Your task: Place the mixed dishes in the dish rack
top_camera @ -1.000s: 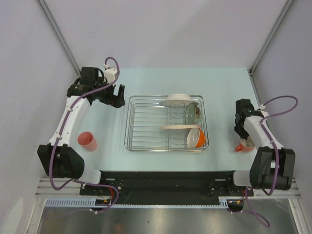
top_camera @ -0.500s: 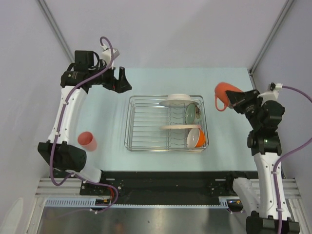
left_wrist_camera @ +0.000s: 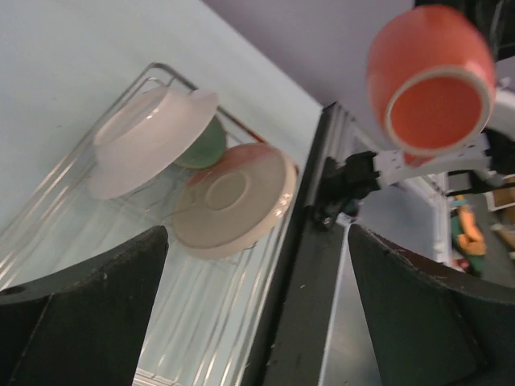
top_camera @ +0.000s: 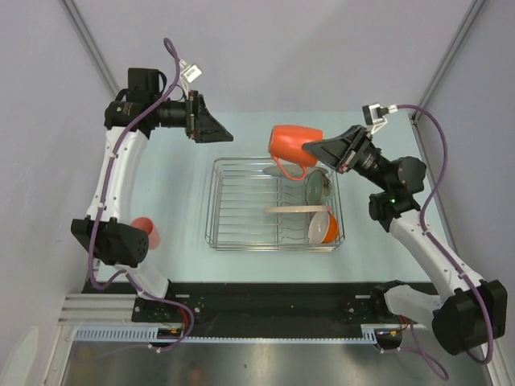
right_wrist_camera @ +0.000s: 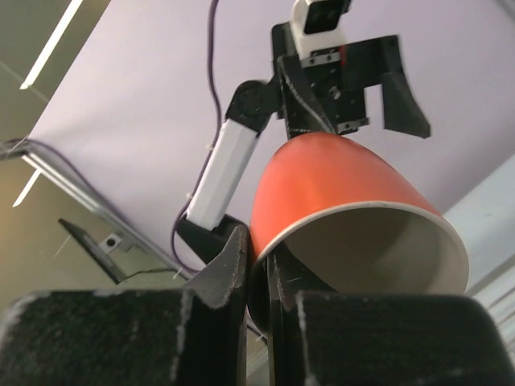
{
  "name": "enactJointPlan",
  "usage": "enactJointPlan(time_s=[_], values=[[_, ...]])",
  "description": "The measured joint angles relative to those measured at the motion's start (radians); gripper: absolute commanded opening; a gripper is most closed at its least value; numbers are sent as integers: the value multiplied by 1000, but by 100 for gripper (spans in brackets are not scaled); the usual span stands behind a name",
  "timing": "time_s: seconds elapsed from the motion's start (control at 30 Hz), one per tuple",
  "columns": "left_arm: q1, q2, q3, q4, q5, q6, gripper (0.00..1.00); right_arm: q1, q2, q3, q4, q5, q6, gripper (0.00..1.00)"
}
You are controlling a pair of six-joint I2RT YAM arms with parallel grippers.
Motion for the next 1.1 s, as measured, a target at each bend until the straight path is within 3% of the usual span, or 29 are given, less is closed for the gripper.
enactJointPlan(time_s=[0.13, 0.37, 0.47, 0.6, 0.77, 1.1], values=[[0, -27, -103, 131, 126, -139, 100, 68, 67, 0, 70, -11, 10, 0], [-5, -140, -423, 724, 258, -636, 100, 132, 175, 0, 123, -5, 10, 0], [-21, -160, -467, 856, 275, -736, 100, 162, 240, 0, 177, 2, 22, 0], [-37, -175, -464, 839, 264, -711, 100, 189, 313, 0, 218, 9, 39, 0], [-53, -178, -434, 705, 203, -592, 100, 214, 365, 8, 245, 10, 50, 0], [-65, -177, -380, 480, 25, -381, 99, 230, 365, 34, 269, 5, 55, 0]])
